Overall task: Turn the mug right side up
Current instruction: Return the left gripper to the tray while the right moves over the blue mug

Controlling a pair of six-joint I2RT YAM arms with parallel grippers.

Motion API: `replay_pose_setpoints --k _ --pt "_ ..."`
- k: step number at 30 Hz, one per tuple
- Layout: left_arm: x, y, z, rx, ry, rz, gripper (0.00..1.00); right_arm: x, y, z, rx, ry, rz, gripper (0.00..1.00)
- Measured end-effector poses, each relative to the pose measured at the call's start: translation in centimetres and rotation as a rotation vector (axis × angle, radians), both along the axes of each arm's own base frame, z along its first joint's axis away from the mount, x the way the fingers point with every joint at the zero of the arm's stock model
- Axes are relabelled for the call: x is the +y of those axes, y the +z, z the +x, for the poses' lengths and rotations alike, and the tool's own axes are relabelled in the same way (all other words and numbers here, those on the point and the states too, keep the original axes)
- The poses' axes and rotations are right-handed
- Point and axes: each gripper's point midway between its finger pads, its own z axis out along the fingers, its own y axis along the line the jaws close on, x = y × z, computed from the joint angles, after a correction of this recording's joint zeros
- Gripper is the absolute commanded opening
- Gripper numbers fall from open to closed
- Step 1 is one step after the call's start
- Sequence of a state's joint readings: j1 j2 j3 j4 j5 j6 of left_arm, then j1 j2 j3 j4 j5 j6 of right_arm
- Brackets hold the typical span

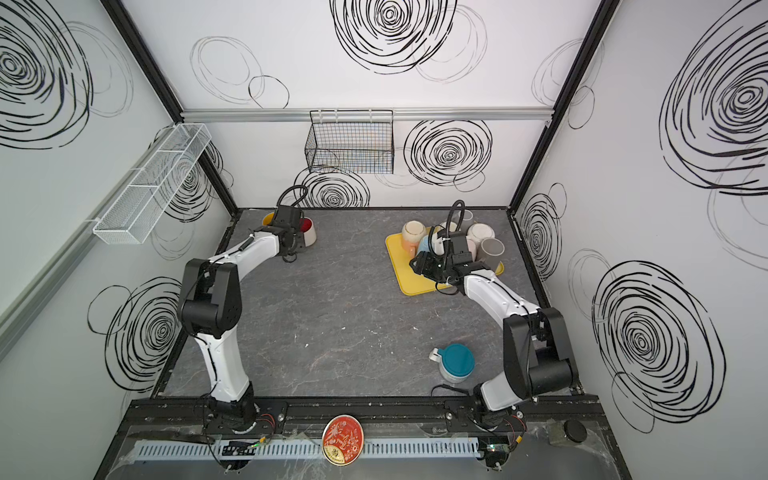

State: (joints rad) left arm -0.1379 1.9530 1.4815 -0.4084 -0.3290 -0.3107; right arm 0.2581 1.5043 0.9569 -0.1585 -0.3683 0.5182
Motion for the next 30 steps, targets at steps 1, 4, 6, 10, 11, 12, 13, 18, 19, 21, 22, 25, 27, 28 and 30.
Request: replay_pose_setpoints --k 1,4,6,10,11,12,13,18,19,21,22,25,27,28,30 --pt "-0.1 1.1 -0.3 -0.021 -0.003 -0.005 0.59 -0.3 0.0 -0.1 0.002 -0.006 -0.011 0.59" --pt "-0.5 3.7 -1.9 -0.075 -0.019 -0.023 0.59 -1.0 0.4 -0.6 -0.011 -0.023 -0.031 0.59" --pt "-0.9 4.8 -3.3 -0.092 -0.034 -0.032 0.59 -1.4 0.7 -1.2 -0.023 -0.034 -0.044 0.59" --pt "-4.2 5.7 -6.6 -0.107 -0.112 -0.064 0.59 -2.5 0.5 -2.4 -0.026 -0.062 -0.082 0.59" --pt "-5.4 5.7 -7.3 -0.105 -0.140 -0.072 0.59 -2.8 0.2 -2.7 -0.017 -0.069 -0.094 0.60" --pt "-6.7 5.5 -8.1 -0.101 -0.169 -0.080 0.59 -3.0 -0.1 -2.9 -0.011 -0.074 -0.104 0.60" --pt "-8.4 5.3 -9.0 -0.096 -0.207 -0.091 0.59 -3.3 -0.3 -3.2 -0.004 -0.081 -0.118 0.60" --pt "-17.2 4.5 -13.0 -0.073 -0.401 -0.139 0.59 -4.0 -1.5 -4.2 0.034 -0.101 -0.181 0.60" --pt "-18.8 4.5 -13.6 -0.076 -0.437 -0.149 0.59 -3.9 -1.7 -4.3 0.037 -0.100 -0.197 0.61" --pt "-22.2 4.5 -15.0 -0.076 -0.508 -0.162 0.59 -3.5 -1.8 -4.7 0.036 -0.092 -0.221 0.61" --pt "-23.9 4.3 -15.8 -0.070 -0.544 -0.169 0.59 -3.2 -1.9 -4.9 0.036 -0.086 -0.234 0.62" --pt "-27.9 3.8 -17.2 -0.059 -0.619 -0.187 0.59 -2.6 -2.1 -5.6 0.048 -0.071 -0.265 0.63" --pt "-29.4 3.3 -17.8 -0.052 -0.646 -0.190 0.59 -2.4 -2.0 -5.6 0.046 -0.070 -0.275 0.63" --pt "-29.9 2.9 -18.1 -0.045 -0.656 -0.189 0.59 -2.4 -1.9 -5.6 0.044 -0.075 -0.277 0.63" --pt "-30.5 2.3 -18.4 -0.029 -0.666 -0.190 0.59 -2.5 -2.0 -5.5 0.048 -0.083 -0.281 0.63"
